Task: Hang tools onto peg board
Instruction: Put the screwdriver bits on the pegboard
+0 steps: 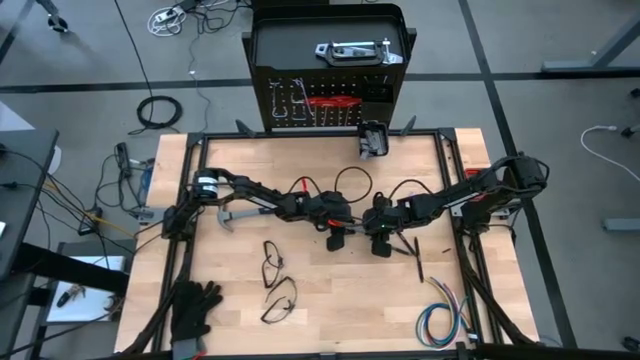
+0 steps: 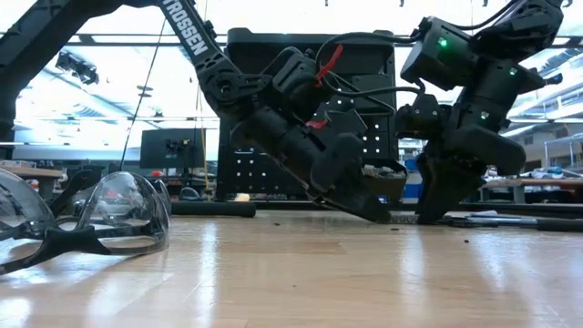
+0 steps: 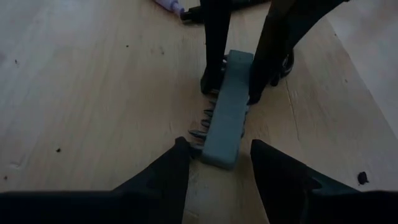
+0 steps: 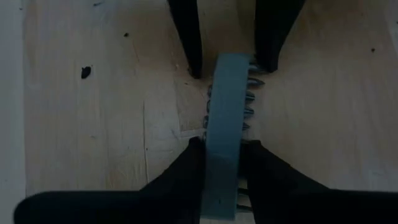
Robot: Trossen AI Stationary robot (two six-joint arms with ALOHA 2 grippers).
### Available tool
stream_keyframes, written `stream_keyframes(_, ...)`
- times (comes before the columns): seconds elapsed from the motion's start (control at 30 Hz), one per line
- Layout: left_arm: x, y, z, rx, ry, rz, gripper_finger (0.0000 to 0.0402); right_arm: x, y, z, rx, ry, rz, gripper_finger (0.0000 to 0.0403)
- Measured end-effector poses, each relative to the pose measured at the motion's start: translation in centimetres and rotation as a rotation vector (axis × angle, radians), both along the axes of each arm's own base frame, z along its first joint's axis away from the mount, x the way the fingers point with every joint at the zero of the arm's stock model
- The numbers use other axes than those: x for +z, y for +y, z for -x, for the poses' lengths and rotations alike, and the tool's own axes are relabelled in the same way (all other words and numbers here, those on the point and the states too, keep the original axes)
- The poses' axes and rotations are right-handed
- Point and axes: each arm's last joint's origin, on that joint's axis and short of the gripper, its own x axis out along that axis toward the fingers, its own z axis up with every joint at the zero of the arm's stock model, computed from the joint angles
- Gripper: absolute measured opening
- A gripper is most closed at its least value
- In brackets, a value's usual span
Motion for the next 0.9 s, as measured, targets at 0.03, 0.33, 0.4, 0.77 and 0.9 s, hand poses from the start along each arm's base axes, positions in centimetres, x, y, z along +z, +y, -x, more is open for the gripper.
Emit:
stream_keyframes(0.03, 0.1, 0.0, 0.0, 0.000, 0.004, 0.001, 0.0172, 0.1, 0.0, 0.0, -0.001, 0.000, 0.000, 0.0094)
stream_keyframes(0.33, 4.3, 0.2, 0.8, -0.006, 0.026, 0.004, 0.0172, 2.2, -0.2, -0.2, 0.006, 0.022, 0.060, 0.0094)
stream_keyframes(0.4, 4.7, 0.2, 1.3, -0.008, 0.056, -0.004, 0.0172, 2.7, -0.2, -0.5, -0.001, 0.022, 0.080, 0.0094)
stream_keyframes(0.77, 6.5, 0.4, 2.8, 0.056, 0.089, -0.110, 0.0172, 4.6, -0.6, -0.8, -0.014, 0.036, 0.173, 0.0094)
stream_keyframes(0.9, 4.6, 1.2, 4.1, 0.090, 0.097, -0.099, 0.0172, 6.3, -1.7, -0.3, -0.043, -0.002, 0.236, 0.0094)
